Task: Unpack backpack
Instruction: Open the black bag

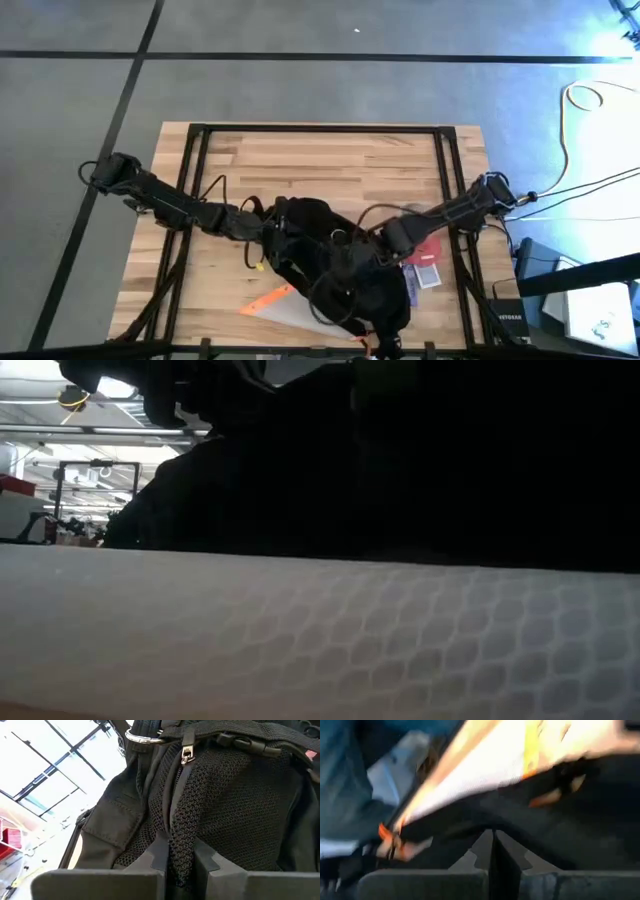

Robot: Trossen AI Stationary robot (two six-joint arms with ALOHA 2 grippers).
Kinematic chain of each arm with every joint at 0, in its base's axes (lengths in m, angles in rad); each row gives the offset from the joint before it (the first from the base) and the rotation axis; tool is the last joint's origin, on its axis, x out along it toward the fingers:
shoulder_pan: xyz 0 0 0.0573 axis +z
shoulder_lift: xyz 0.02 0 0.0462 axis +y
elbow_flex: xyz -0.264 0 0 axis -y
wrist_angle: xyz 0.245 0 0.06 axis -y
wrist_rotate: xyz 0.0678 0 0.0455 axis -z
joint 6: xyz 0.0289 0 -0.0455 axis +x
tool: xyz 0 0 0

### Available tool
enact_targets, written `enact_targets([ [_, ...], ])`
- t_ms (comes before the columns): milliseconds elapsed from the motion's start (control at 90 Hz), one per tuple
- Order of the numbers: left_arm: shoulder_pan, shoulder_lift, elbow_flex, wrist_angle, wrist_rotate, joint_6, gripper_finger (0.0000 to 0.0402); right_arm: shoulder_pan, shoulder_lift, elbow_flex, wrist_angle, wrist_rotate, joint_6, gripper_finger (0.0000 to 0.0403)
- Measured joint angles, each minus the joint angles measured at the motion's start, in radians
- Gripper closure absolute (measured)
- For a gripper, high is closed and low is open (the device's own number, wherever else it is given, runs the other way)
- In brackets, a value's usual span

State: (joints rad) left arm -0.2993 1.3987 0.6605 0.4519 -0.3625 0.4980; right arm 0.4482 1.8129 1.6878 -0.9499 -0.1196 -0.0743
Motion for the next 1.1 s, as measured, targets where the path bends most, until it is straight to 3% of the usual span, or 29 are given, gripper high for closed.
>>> enact_targets([
  [111,0.0,0.0,0.0,-0.001,0.009,-0.001,0.0385,0.037,0.03,-0.029,-0.024,0.092,-0.008,0.0402],
  [344,0.0,0.0,0.0,-0.004,0.016,-0.003,0.0385,0.102,0.121,-0.035,0.036,0.436,-0.096,0.0402],
  [478,0.0,0.0,0.0,-0.003,0.019,-0.005,0.0385,0.135,0.129,-0.035,0.026,0.497,-0.141,0.0386],
  [589,0.0,0.0,0.0,-0.003,0.02,-0.005,0.0385,0.162,0.129,-0.035,0.024,0.545,-0.124,0.0333],
  [756,0.0,0.0,0.0,-0.003,0.036,-0.012,0.0385,0.205,0.137,-0.033,0.02,0.664,-0.108,0.0209],
  [900,0.0,0.0,0.001,-0.007,0.043,-0.019,0.0385,0.253,0.137,-0.033,0.012,0.826,-0.239,0.0102],
  [1000,0.0,0.0,0.001,-0.014,0.045,-0.019,0.0385,0.277,0.137,-0.033,0.052,0.953,-0.321,0.0059],
  [1100,0.0,0.0,0.001,-0.014,0.048,-0.019,0.0385,0.271,0.138,-0.032,0.078,0.975,-0.347,0.0043],
])
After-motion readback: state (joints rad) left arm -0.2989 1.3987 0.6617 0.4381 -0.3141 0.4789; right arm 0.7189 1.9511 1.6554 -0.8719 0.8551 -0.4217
